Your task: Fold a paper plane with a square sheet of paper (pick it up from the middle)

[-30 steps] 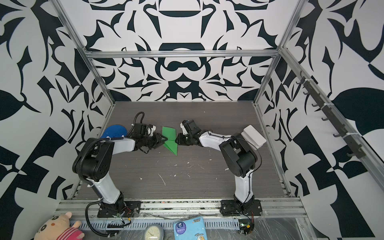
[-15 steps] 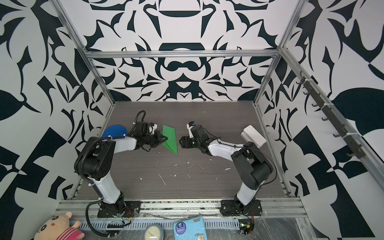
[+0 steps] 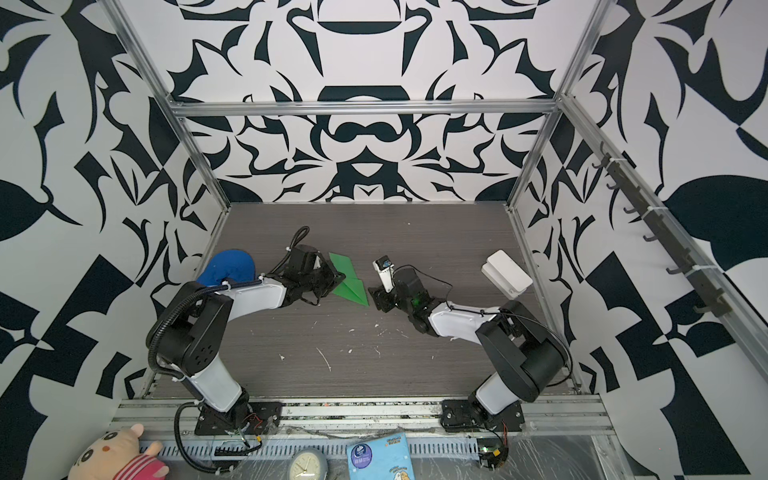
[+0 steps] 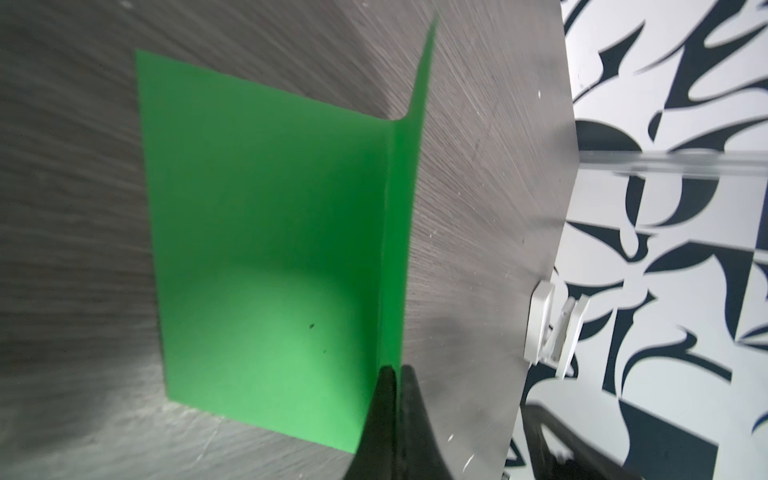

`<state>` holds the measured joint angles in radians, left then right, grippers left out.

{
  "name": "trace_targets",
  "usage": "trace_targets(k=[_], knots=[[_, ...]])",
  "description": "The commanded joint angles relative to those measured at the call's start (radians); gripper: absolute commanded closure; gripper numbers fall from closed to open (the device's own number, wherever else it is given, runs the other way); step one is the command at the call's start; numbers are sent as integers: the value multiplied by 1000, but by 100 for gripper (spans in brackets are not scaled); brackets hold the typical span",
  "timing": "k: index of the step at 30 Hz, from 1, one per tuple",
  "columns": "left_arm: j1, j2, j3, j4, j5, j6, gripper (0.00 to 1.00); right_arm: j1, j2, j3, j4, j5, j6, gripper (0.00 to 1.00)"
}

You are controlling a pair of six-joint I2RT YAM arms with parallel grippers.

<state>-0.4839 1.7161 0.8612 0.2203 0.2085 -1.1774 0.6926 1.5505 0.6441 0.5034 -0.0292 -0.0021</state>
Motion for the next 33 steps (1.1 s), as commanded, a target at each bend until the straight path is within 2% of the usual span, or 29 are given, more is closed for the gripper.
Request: trace_targets(k=[1, 4, 7, 11, 18, 25, 29, 33], knots=[[-9, -5, -1, -21, -79, -100, 100, 67, 45, 18, 128, 13, -224, 28], [-10, -6, 9, -60, -78, -101, 100, 109, 112, 20, 213, 40, -306, 29], [-12, -10, 23, -104, -67, -97, 99, 127, 177, 35, 273, 58, -321, 31], [-12, -22, 22, -138, -48, -96, 99, 163, 240, 48, 326, 142, -345, 33], [-13, -69, -14, -158, -18, -134, 99, 203, 290, 19, 433, 260, -367, 36], [-12, -86, -2, -207, -14, -124, 98, 211, 315, 27, 466, 281, -378, 41], [-12, -87, 13, -244, -1, -120, 97, 213, 319, 60, 411, 274, -374, 49], [-12, -90, 22, -265, 21, -118, 97, 216, 323, 69, 393, 261, -389, 51]])
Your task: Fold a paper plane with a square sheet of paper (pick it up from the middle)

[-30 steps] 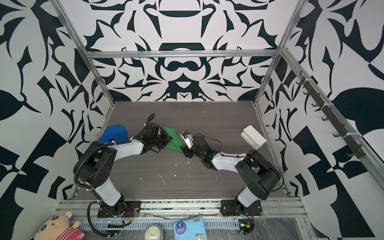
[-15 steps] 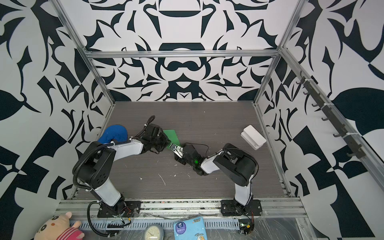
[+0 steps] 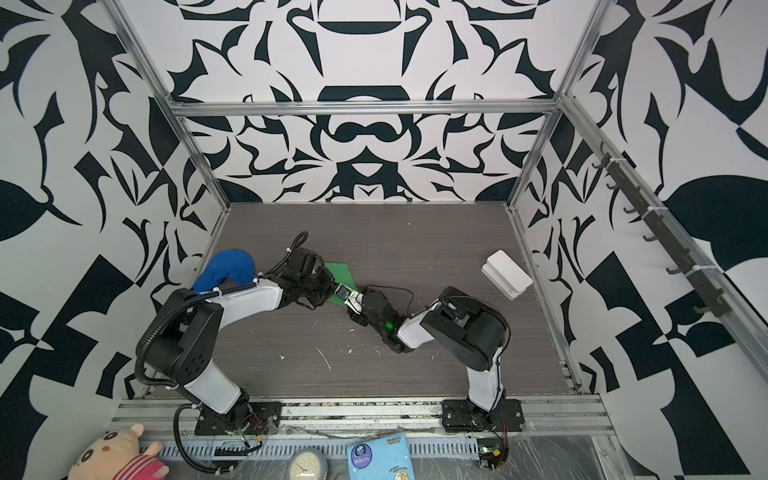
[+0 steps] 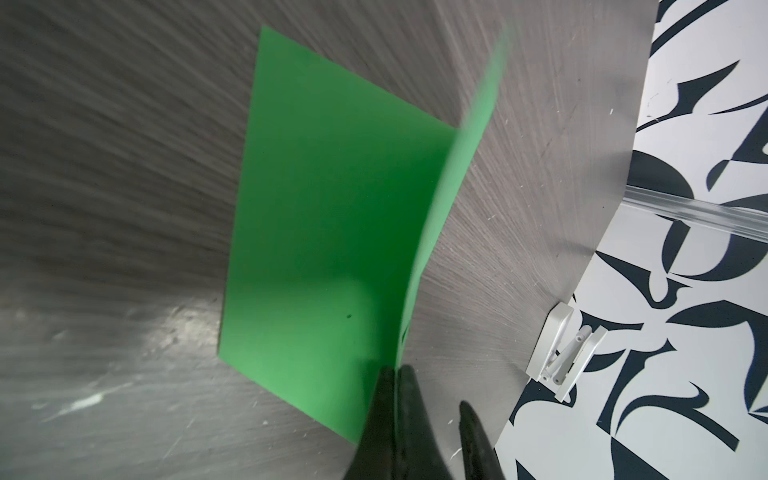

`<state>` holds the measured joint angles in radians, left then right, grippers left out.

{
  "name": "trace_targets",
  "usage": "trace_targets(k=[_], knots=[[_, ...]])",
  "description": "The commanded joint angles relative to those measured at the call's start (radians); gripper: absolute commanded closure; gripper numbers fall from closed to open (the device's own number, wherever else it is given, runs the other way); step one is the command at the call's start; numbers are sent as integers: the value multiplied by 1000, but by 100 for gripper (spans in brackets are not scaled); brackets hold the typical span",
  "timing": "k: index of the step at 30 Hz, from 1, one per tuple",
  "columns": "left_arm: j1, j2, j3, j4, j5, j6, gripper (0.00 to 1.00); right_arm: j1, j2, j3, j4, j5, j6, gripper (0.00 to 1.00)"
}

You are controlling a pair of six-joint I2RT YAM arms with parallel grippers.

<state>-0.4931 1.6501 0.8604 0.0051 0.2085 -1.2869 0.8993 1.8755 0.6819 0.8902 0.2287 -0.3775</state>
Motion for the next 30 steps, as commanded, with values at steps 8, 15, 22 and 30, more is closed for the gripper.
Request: trace_targets(k=[8, 15, 22, 30], knots=[[-1, -26, 31, -57, 44, -14, 97, 17, 14, 62, -20, -22, -55, 54], [2, -35, 29, -45, 54, -32, 95, 16, 31, 107, -69, -65, -64, 65], [41, -53, 13, -43, 63, -32, 82, 19, 25, 89, -68, -61, -88, 85], [94, -35, 20, -53, 117, 20, 69, 18, -10, 46, -80, -113, -73, 89]])
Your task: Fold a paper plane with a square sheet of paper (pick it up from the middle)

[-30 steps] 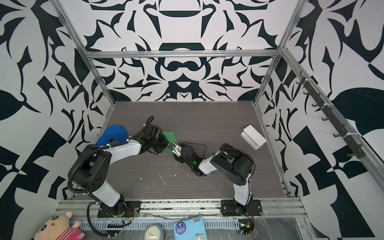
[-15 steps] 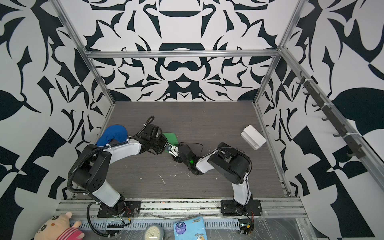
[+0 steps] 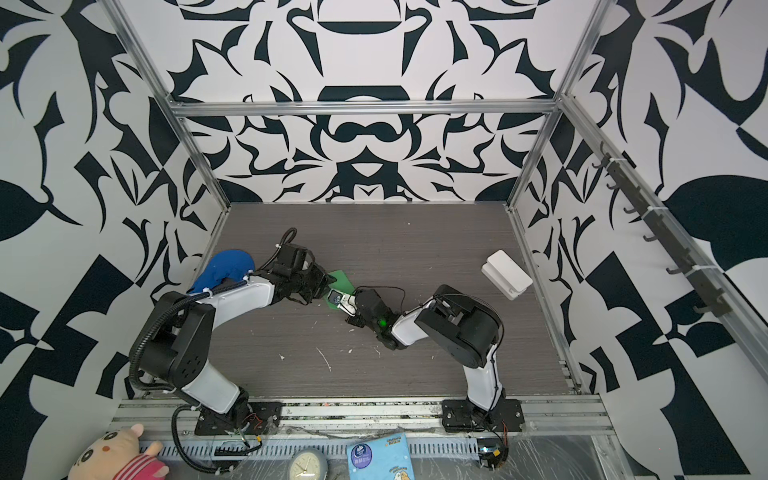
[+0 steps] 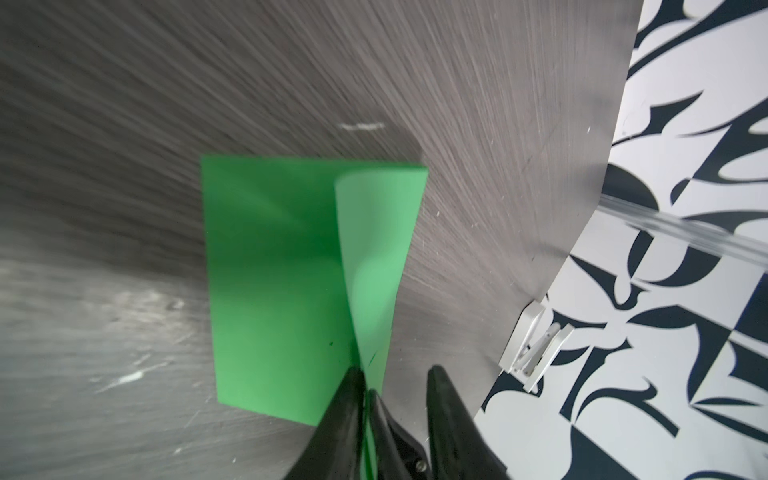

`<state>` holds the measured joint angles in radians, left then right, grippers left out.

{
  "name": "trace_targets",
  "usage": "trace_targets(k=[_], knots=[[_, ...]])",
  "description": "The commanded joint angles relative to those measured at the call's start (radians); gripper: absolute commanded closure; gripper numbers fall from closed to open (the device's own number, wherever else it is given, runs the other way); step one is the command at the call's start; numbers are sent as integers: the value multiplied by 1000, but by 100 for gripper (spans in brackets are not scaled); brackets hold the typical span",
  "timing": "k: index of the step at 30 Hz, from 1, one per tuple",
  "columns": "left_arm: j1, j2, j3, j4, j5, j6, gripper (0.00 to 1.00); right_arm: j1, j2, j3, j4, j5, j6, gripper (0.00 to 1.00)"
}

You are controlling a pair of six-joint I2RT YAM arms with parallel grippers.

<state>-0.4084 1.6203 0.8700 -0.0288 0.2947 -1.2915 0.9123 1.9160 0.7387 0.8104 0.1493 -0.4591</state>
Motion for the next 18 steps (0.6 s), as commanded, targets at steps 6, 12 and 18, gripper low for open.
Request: trace_targets(k=[6, 12, 18], knots=[[9, 19, 26, -33, 86, 54, 75, 7, -57, -12, -8, -30, 29, 89], [11, -8, 23, -102, 50, 83, 64, 9, -63, -18, -2, -11, 67, 89], [13, -27, 20, -126, 9, 94, 56, 12, -69, -46, 30, -22, 73, 89]])
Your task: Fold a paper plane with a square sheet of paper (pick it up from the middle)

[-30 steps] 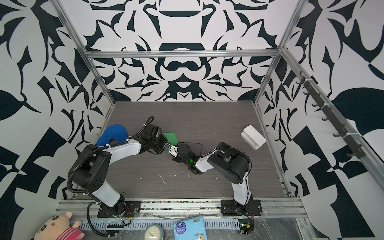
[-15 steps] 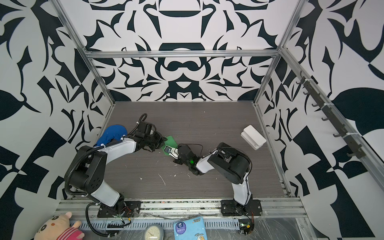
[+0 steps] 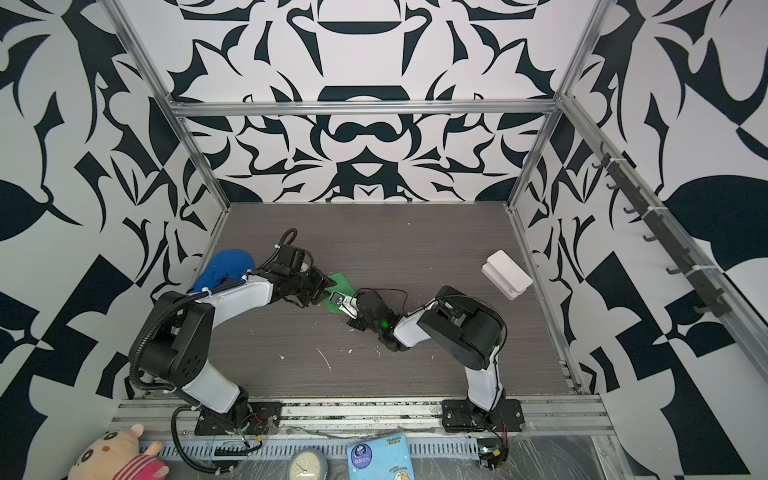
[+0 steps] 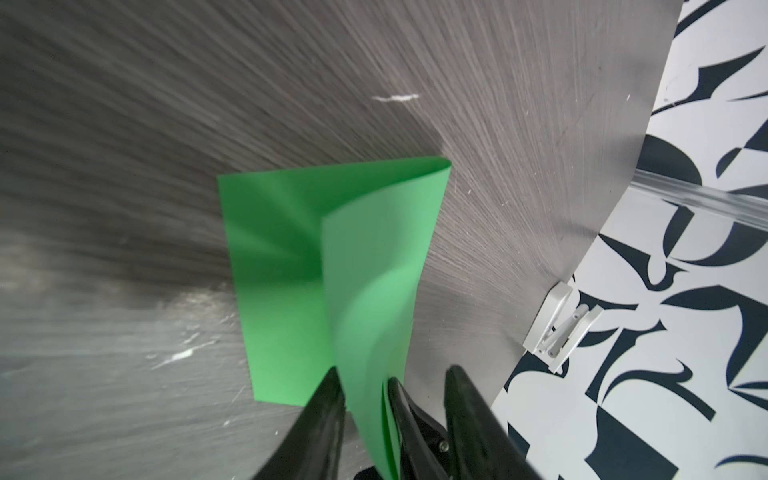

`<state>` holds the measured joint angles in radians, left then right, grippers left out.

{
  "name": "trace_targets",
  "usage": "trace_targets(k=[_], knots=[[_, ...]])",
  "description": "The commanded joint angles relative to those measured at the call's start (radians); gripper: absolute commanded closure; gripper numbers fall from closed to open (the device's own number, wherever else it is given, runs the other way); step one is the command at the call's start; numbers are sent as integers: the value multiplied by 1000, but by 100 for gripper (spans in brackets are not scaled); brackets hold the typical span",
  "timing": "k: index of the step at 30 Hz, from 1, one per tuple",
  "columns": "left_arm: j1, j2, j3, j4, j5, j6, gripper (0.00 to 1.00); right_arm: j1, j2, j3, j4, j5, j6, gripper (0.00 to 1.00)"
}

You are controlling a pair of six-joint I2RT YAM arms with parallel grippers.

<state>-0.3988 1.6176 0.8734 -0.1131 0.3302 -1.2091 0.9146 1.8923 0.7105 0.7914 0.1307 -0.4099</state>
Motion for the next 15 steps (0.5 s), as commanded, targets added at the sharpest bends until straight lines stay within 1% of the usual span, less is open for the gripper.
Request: trace_targets(k=[1, 6, 9, 11, 14, 15], knots=[[4, -20, 16, -38, -20, 9, 57, 10, -44, -21, 55, -6, 23, 89], [3, -1, 2, 4, 17, -17, 64, 14, -50, -37, 75, -8, 35, 89], [3, -2, -18, 16, 38, -33, 73, 17, -50, -43, 90, -7, 53, 88], [3, -5, -25, 20, 45, -37, 76, 19, -46, -48, 107, -2, 63, 87], [2, -14, -30, 15, 56, -37, 76, 20, -44, -51, 118, 5, 80, 86], [3, -18, -31, 6, 56, -33, 72, 20, -44, -52, 119, 6, 87, 86]])
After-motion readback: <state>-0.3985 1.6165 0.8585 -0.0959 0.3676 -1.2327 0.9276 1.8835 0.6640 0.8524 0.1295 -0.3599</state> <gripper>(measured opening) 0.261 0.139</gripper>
